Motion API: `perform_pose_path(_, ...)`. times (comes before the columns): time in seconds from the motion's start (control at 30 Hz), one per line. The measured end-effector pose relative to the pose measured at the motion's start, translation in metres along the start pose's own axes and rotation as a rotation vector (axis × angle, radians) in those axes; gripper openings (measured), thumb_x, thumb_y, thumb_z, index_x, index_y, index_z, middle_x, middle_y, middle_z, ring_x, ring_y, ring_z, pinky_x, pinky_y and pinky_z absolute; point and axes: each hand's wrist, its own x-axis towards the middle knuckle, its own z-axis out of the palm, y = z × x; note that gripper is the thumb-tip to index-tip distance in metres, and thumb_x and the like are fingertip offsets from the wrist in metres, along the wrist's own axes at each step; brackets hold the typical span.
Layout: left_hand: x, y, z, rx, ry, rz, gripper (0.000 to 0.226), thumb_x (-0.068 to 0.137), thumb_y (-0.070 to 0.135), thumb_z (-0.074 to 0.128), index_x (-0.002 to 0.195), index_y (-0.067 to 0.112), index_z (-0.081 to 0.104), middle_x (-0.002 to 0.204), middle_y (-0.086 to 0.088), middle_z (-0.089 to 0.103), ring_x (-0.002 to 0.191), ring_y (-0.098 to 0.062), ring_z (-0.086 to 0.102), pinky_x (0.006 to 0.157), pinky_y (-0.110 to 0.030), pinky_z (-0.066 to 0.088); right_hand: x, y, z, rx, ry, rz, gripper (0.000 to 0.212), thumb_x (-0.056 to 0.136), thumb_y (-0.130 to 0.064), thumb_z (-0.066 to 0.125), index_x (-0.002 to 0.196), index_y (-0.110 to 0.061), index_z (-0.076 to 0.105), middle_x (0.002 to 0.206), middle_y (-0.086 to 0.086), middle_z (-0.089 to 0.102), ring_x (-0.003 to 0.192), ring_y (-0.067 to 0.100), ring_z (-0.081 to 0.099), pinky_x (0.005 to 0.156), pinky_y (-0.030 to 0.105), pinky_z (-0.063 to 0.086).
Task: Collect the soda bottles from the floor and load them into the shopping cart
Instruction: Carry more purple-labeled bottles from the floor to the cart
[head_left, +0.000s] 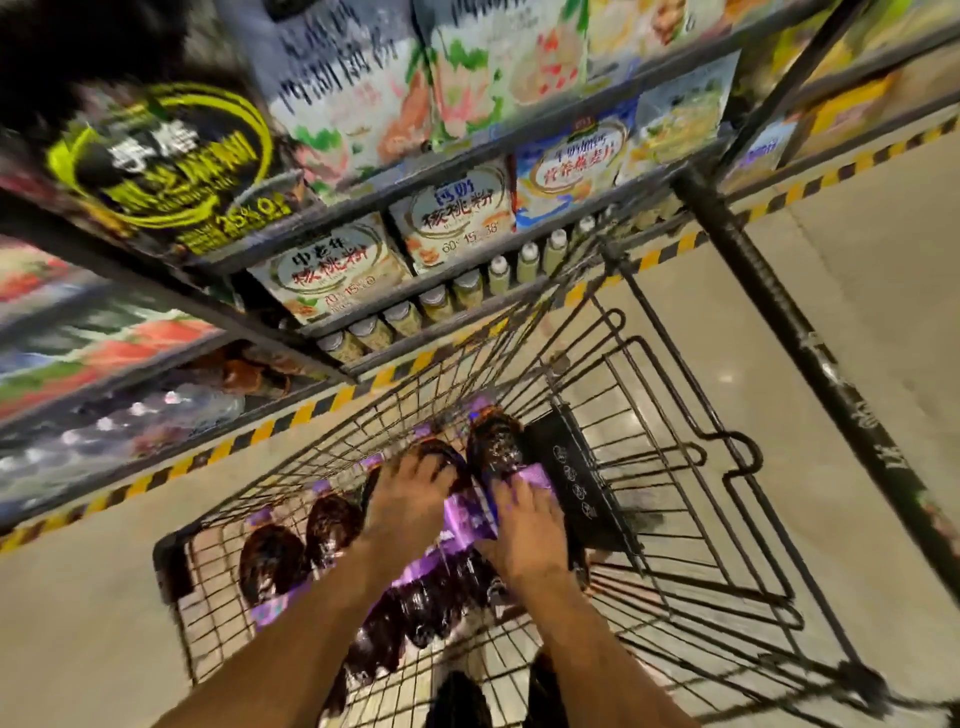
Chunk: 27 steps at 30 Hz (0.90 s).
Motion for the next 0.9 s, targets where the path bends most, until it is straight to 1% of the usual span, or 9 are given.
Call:
perform_pose_path(0.07, -0.029, -0.004, -0.003, -0.03, -0.042, -0.129, 0.062, 0.099, 0.038, 0.056, 0.154, 0.024, 0.031, 0.162, -0.009, 0.029, 0.148, -0.033, 0.029, 0.121, -0.051, 0.022, 0.002, -0.014, -0.017, -0.046, -0.018, -0.1, 0.074, 0.096, -0.045, 0.068, 0.156, -0.021, 0.034, 0.155, 0.008, 0.041, 0.143, 0.032, 0.039, 0.116, 0.046, 0.037)
perform_pose_path(0.13, -0.059, -0.007, -0.009, -0.092, -0.092, -0.246, 0.063, 0.098, 0.038, 0.056, 0.154, 0.025, 0.03, 0.16, -0.007, 0.031, 0.145, -0.031, 0.031, 0.119, -0.048, 0.026, -0.002, -0.025, -0.034, -0.097, -0.048, -0.171, 0.072, 0.094, -0.037, 0.072, 0.154, -0.02, 0.037, 0.152, 0.01, 0.045, 0.141, 0.033, 0.042, 0.111, 0.045, 0.043)
perform_pose_path(0.27, -0.12, -0.002, -0.014, -0.25, -0.039, -0.467, 0.063, 0.096, 0.04, 0.057, 0.153, 0.028, 0.033, 0.152, -0.003, 0.038, 0.139, -0.026, 0.038, 0.113, -0.046, 0.034, -0.027, -0.033, -0.058, -0.227, -0.06, -0.33, 0.074, 0.092, -0.029, 0.076, 0.155, -0.017, 0.037, 0.151, 0.01, 0.046, 0.139, 0.033, 0.042, 0.112, 0.048, 0.042)
perform_pose_path(0.57, -0.242, 0.06, -0.01, -0.459, 0.045, -0.833, 0.067, 0.097, 0.051, 0.056, 0.155, 0.029, 0.032, 0.159, -0.004, 0.037, 0.146, -0.029, 0.036, 0.118, -0.049, 0.031, -0.087, -0.039, -0.087, -0.631, -0.119, -0.602, 0.067, 0.097, -0.024, 0.073, 0.155, -0.018, 0.04, 0.153, 0.012, 0.045, 0.142, 0.035, 0.039, 0.116, 0.051, 0.038)
perform_pose_path(0.67, -0.288, 0.09, 0.005, -0.446, 0.083, -0.9, 0.068, 0.067, 0.055, 0.084, 0.126, 0.028, 0.066, 0.124, -0.002, 0.068, 0.111, -0.026, 0.065, 0.092, -0.046, 0.054, -0.111, -0.069, -0.09, -0.776, -0.096, -0.746, 0.061, 0.097, -0.022, 0.07, 0.152, -0.017, 0.044, 0.152, 0.013, 0.045, 0.141, 0.036, 0.04, 0.116, 0.051, 0.037)
perform_pose_path(0.73, -0.32, 0.108, 0.022, -0.429, 0.115, -0.973, 0.068, 0.039, 0.049, 0.094, 0.101, 0.029, 0.075, 0.098, 0.0, 0.072, 0.086, -0.024, 0.069, 0.07, -0.04, 0.059, -0.131, -0.099, -0.085, -0.86, -0.077, -0.842, 0.059, 0.098, -0.021, 0.068, 0.151, -0.018, 0.044, 0.151, 0.013, 0.045, 0.142, 0.036, 0.04, 0.115, 0.052, 0.037)
perform_pose_path(0.77, -0.337, 0.115, 0.026, -0.448, 0.101, -1.01, 0.069, 0.034, 0.048, 0.094, 0.098, 0.03, 0.075, 0.094, 0.001, 0.07, 0.081, -0.024, 0.069, 0.065, -0.039, 0.059, -0.143, -0.115, -0.082, -0.898, -0.065, -0.896, 0.059, 0.097, -0.02, 0.067, 0.151, -0.018, 0.043, 0.151, 0.013, 0.046, 0.141, 0.036, 0.042, 0.113, 0.052, 0.039)
perform_pose_path(0.8, -0.356, 0.121, 0.028, -0.486, 0.085, -1.057, 0.068, 0.038, 0.048, 0.094, 0.1, 0.03, 0.073, 0.096, 0.001, 0.069, 0.083, -0.024, 0.069, 0.068, -0.04, 0.059, -0.156, -0.131, -0.077, -0.937, -0.045, -0.961, 0.059, 0.097, -0.019, 0.066, 0.152, -0.017, 0.043, 0.149, 0.013, 0.048, 0.14, 0.036, 0.044, 0.112, 0.051, 0.041)
perform_pose_path(0.9, -0.414, 0.139, 0.036, -0.577, 0.129, -1.277, 0.056, 0.083, 0.047, 0.072, 0.133, 0.03, 0.054, 0.131, -0.001, 0.058, 0.12, -0.025, 0.058, 0.1, -0.042, 0.048, -0.2, -0.175, -0.057, -1.074, 0.024, -1.157, 0.063, 0.097, -0.026, 0.066, 0.153, -0.015, 0.04, 0.148, 0.013, 0.048, 0.138, 0.036, 0.047, 0.109, 0.05, 0.043)
